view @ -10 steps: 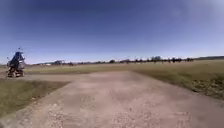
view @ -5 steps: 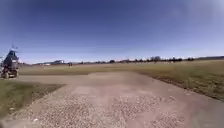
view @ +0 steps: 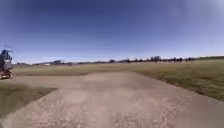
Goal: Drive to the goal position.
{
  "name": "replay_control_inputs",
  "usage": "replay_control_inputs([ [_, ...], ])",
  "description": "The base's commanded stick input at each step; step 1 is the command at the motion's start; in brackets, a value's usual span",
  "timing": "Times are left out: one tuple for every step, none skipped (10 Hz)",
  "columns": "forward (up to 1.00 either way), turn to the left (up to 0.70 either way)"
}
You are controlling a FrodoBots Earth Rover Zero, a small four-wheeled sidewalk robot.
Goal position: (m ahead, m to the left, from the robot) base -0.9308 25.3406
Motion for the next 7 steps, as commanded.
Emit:
replay_control_inputs([
  [1.0, 0.0],
  [1.0, 0.0],
  [1.0, 0.0],
  [1.0, 0.0],
  [1.0, 0.0],
  [1.0, 0.0],
  [1.0, 0.25],
])
